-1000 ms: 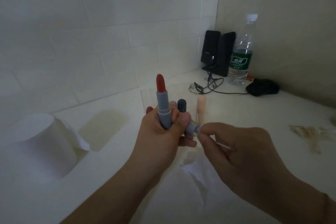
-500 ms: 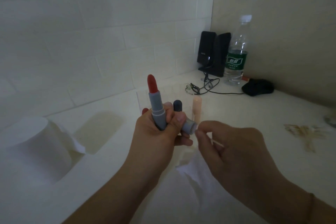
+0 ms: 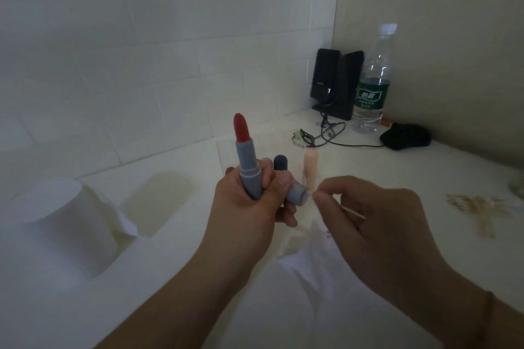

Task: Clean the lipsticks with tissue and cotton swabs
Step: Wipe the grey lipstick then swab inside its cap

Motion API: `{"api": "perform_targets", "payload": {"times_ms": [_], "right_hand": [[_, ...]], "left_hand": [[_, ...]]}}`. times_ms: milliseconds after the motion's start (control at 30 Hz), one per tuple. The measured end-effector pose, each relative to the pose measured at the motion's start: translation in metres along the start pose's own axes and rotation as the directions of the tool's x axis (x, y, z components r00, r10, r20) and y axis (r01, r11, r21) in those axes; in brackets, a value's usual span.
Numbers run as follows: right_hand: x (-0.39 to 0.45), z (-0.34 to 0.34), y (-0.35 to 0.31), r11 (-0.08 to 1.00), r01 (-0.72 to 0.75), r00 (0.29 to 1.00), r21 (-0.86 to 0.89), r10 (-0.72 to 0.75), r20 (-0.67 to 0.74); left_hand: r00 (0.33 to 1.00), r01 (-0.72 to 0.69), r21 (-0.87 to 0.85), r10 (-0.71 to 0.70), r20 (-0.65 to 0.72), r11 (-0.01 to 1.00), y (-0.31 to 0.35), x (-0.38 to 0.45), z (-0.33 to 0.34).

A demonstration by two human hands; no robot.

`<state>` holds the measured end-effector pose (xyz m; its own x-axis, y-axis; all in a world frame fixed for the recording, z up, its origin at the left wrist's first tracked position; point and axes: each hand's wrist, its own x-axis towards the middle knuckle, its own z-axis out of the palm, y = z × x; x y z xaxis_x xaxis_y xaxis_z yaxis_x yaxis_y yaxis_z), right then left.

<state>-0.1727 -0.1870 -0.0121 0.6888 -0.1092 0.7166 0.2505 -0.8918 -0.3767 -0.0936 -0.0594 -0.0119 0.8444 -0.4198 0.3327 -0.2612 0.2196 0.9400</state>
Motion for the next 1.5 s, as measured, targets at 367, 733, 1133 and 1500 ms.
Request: {"api": "perform_targets", "payload": {"times_ms": [367, 733, 1133, 1500], "right_hand": [[-0.006, 0.007, 0.002, 0.996, -0.011, 0.998, 0.088, 0.006, 0.057], [-0.002, 0.000, 0.002, 0.995, -0.035, 0.996, 0.097, 0.042, -0.075], [-0.003, 0.005, 0.008, 0.999, -0.018, 1.000, 0.030, 0.017, 0.010], [-0.001, -0.004, 0.001, 0.991, 0.028, 0.995, 0.133, -0.015, -0.097]], "left_hand": [[0.999, 0.024, -0.068, -0.027, -0.036, 0.997, -0.006, 0.005, -0.005], [0.999, 0.029, -0.025, -0.029, -0.021, 0.999, -0.004, 0.003, -0.007], [0.987, 0.154, -0.167, -0.158, -0.009, 0.974, -0.003, 0.003, -0.004], [0.865, 0.470, -0.528, -0.487, 0.117, 0.707, 0.001, 0.009, -0.008]]}}
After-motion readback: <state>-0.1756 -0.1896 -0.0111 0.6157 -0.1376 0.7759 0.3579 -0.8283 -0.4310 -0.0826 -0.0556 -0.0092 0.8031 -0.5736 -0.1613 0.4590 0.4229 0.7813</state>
